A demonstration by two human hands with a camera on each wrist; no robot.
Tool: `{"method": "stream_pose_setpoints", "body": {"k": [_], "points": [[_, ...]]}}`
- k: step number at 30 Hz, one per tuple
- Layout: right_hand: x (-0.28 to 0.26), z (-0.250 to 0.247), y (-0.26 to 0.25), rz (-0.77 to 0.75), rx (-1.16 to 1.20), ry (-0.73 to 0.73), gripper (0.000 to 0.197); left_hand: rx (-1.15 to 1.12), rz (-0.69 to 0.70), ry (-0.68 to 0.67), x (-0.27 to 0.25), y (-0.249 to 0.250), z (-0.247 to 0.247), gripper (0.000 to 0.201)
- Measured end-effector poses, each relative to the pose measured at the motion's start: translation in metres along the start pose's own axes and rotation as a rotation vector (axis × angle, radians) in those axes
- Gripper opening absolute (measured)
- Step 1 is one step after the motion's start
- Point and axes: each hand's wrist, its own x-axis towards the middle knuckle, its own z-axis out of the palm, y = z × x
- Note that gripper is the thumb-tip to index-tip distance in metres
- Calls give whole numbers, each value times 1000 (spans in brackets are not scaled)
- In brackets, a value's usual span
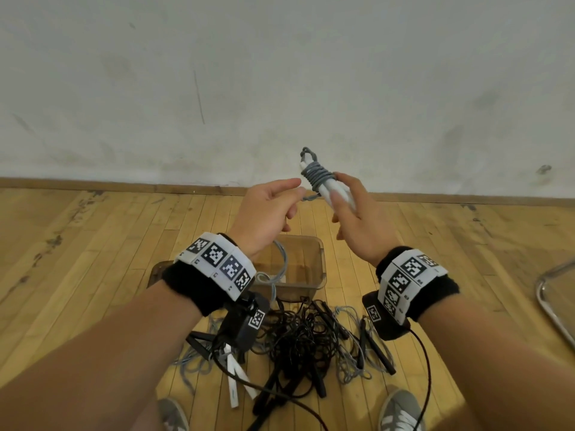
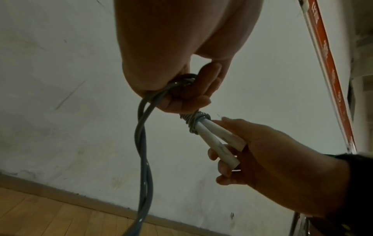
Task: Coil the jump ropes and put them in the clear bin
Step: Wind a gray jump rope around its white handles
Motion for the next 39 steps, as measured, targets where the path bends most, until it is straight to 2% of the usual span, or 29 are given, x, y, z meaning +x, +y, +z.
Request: {"method": "stream_pose_setpoints", "body": {"k": [5, 9, 16, 21, 25, 29, 31, 34, 39], "points": [[-4, 8, -9, -69, 12, -76, 41, -32, -15, 32, 1, 0, -3, 31], [-7, 10, -11, -120, 58, -119, 52, -32, -21, 44, 0, 0, -1, 35], [-5, 13, -9, -80, 19, -32, 73, -28, -27, 85, -4, -2, 5, 43], [-9, 12, -19, -89, -23, 2, 74, 12, 9, 196, -4, 1, 10, 36], [-12, 8, -29, -51, 176, -10, 65, -24, 15, 214, -1, 2, 7, 22], [-16, 11, -34, 98, 528, -193, 64, -36, 33, 181, -3, 3, 7, 22], [-16, 12, -31, 135, 576, -228, 67, -26, 23, 173, -3, 1, 7, 23], [-11, 10, -25, 119, 504, -173, 68, -63, 1, 138, -3, -2, 7, 25], [-4, 1, -14, 87, 264, -63, 70, 55, 11, 79, -3, -6, 7, 30]]}}
